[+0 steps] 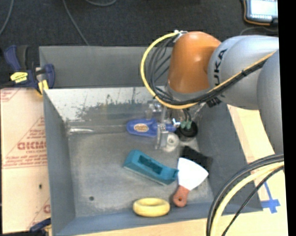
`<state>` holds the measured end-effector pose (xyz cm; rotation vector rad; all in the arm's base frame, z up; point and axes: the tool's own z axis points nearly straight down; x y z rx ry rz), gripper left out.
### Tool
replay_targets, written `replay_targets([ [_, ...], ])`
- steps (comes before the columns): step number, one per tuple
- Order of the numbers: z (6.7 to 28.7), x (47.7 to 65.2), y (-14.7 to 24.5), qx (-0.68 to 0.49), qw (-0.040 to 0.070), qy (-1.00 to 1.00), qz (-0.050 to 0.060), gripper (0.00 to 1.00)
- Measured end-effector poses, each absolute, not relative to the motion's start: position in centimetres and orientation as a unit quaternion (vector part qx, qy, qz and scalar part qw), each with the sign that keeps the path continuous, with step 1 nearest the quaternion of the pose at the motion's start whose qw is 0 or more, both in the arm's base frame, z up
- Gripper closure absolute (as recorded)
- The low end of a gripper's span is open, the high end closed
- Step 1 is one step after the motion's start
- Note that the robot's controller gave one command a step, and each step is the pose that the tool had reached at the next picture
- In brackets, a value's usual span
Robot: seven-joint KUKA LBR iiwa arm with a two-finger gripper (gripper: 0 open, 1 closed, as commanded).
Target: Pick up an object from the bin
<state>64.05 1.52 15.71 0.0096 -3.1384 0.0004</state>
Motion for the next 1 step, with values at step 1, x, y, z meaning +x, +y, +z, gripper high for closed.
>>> replay_targets([
  [1, 16.24, 64.18, 1.52, 0.003, -0.002, -1.0, 0.0, 0.0],
])
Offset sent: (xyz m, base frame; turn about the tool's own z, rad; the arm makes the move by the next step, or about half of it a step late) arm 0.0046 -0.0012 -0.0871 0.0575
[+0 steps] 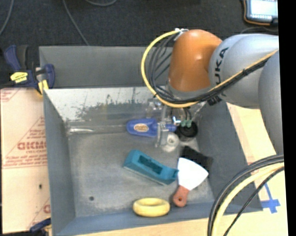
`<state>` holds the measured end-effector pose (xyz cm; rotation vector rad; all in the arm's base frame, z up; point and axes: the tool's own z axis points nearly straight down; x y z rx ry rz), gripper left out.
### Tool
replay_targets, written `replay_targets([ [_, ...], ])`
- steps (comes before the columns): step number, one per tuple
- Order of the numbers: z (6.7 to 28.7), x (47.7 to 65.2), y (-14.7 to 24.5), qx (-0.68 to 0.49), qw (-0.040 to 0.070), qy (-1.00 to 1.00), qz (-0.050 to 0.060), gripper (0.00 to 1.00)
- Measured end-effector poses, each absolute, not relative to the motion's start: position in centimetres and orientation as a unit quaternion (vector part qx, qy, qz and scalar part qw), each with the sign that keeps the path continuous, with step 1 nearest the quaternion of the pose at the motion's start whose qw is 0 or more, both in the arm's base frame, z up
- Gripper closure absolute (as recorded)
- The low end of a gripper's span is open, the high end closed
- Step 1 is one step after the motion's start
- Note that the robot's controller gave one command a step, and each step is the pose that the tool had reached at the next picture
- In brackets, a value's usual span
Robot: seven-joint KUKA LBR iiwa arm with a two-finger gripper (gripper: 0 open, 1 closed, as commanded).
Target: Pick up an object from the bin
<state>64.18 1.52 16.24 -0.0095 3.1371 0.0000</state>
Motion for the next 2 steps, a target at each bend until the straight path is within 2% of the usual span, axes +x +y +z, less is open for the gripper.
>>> replay_targets([
  [1, 10.5, 64.7, 1.4, 0.016, 0.004, 1.0, 0.001, 0.0],
  [2, 6.9, 64.8, 1.2, 0.015, 0.002, 1.0, -0.001, 0.0],
])
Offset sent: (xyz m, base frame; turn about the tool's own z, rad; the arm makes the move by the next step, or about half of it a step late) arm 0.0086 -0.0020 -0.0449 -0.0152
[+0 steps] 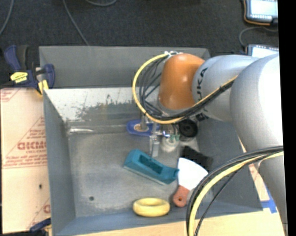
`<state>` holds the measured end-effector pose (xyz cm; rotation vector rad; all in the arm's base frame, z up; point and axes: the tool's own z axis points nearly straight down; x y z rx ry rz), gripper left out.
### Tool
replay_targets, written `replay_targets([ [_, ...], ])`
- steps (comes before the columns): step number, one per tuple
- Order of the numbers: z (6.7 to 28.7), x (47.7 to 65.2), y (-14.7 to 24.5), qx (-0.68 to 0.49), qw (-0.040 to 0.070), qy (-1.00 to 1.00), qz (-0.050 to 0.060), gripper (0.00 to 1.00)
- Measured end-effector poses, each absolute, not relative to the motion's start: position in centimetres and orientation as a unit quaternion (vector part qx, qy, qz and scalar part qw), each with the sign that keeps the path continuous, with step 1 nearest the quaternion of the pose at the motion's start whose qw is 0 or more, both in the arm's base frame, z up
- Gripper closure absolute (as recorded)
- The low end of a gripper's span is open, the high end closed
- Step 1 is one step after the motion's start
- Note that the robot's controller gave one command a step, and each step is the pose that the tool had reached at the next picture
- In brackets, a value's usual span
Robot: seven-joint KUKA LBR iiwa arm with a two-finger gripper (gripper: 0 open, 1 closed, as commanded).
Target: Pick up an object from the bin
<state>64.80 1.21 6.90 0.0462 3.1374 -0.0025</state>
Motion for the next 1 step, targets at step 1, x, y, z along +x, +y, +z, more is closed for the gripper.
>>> replay_targets([
  [1, 12.64, 65.43, -0.25, 0.039, 0.008, 0.999, 0.002, 0.0],
])
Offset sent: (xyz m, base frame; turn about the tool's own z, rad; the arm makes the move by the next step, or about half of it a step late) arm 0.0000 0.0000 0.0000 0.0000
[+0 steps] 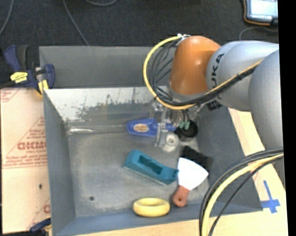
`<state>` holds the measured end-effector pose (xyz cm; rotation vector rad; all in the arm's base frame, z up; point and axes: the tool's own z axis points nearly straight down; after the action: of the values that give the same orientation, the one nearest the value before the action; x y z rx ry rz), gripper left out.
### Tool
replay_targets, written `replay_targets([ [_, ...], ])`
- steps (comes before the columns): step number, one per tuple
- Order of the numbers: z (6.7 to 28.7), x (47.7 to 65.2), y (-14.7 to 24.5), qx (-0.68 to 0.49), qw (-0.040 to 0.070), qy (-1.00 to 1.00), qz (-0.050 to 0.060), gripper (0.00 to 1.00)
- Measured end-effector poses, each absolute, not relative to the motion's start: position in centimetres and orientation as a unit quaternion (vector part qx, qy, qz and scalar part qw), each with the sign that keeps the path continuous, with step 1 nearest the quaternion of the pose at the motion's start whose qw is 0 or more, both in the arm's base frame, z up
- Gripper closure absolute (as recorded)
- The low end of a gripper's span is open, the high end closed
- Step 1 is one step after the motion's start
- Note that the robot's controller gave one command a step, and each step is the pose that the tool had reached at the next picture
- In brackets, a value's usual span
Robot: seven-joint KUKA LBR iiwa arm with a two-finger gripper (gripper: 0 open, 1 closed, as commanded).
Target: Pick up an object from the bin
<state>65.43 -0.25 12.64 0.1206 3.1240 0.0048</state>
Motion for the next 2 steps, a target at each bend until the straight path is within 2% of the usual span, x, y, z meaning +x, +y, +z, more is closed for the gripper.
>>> replay_targets([
  [1, 7.14, 65.1, 0.89, 0.016, 0.007, 1.0, -0.001, 0.0],
  [2, 7.18, 64.73, 0.18, 0.089, 0.009, 0.996, 0.002, 1.0],
])
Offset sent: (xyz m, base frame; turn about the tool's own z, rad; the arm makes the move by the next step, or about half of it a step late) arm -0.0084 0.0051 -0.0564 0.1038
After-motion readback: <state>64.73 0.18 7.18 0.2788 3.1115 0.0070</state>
